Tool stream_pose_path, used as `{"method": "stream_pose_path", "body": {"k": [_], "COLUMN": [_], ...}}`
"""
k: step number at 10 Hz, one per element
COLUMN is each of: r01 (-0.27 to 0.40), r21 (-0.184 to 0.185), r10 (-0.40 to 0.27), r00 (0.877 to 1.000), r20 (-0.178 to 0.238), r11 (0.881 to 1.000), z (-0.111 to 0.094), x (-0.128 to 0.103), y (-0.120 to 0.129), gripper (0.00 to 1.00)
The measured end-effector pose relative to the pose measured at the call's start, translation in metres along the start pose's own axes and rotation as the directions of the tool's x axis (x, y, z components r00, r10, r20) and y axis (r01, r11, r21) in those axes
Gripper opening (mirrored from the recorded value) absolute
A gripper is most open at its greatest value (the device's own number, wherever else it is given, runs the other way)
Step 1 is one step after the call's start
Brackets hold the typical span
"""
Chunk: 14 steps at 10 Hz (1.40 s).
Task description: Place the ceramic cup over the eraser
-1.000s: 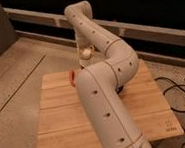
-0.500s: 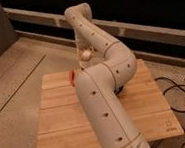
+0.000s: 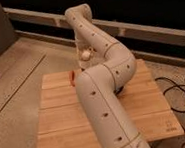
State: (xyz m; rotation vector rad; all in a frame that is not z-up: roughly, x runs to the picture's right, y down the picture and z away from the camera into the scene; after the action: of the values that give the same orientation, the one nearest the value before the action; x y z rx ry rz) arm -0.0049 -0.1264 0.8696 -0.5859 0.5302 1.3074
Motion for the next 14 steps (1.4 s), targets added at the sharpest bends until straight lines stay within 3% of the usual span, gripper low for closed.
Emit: {"method": "stream_pose_path", "body": {"k": [14], "r01": [-0.009], "r21": [0.002], "r10": [0.009], "r00": [1.0], "r20": [-0.015], "r11": [1.0], "z": [0.0071], "x": [0.0019], "y": [-0.0024], "gripper": [0.0]}}
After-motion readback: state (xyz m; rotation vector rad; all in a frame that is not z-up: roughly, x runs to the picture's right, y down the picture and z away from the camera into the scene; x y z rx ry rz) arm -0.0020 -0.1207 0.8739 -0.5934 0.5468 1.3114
